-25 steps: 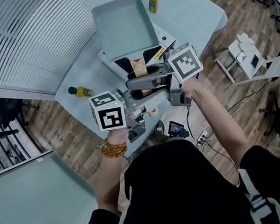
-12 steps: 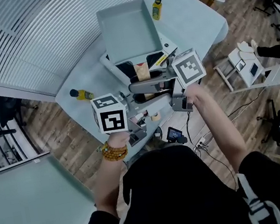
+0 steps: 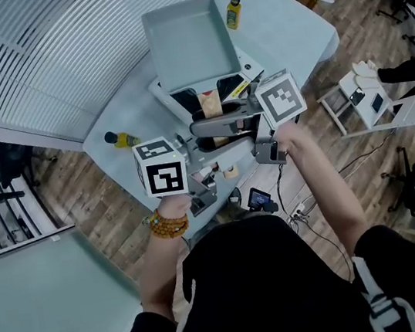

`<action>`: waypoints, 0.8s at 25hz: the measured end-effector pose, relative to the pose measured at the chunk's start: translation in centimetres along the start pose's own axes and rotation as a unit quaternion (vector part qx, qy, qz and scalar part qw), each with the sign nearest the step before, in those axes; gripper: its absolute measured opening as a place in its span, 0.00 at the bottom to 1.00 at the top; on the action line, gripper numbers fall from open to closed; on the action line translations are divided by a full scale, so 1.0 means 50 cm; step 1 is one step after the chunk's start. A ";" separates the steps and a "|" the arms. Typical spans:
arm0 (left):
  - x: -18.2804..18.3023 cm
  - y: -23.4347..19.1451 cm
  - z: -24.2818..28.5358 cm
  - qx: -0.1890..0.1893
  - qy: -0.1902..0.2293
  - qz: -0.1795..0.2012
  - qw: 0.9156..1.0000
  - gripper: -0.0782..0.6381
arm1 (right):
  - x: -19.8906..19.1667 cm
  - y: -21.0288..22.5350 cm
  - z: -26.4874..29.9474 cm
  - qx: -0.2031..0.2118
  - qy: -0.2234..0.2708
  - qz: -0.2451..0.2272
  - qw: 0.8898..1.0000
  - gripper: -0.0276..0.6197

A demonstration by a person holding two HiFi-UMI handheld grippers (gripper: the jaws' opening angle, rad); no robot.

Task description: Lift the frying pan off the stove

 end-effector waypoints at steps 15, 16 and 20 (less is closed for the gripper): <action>0.000 0.002 0.001 -0.003 -0.002 0.012 1.000 0.38 | 0.001 -0.003 0.001 0.010 0.002 0.001 1.000 0.39; 0.001 0.003 0.001 -0.003 -0.002 0.013 1.000 0.38 | 0.003 -0.005 0.001 0.014 0.003 -0.002 1.000 0.38; 0.001 0.003 0.000 -0.002 -0.005 0.014 1.000 0.38 | 0.003 -0.007 0.001 0.014 0.009 0.000 1.000 0.38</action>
Point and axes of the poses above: the fingertips, and each gripper's own axes: z forward along the fingers, y to its right, x out of its top, the point moved 6 cm from there along -z, backward along the fingers, and after that the axes turned 6 degrees about z, right-handed, at the moved point
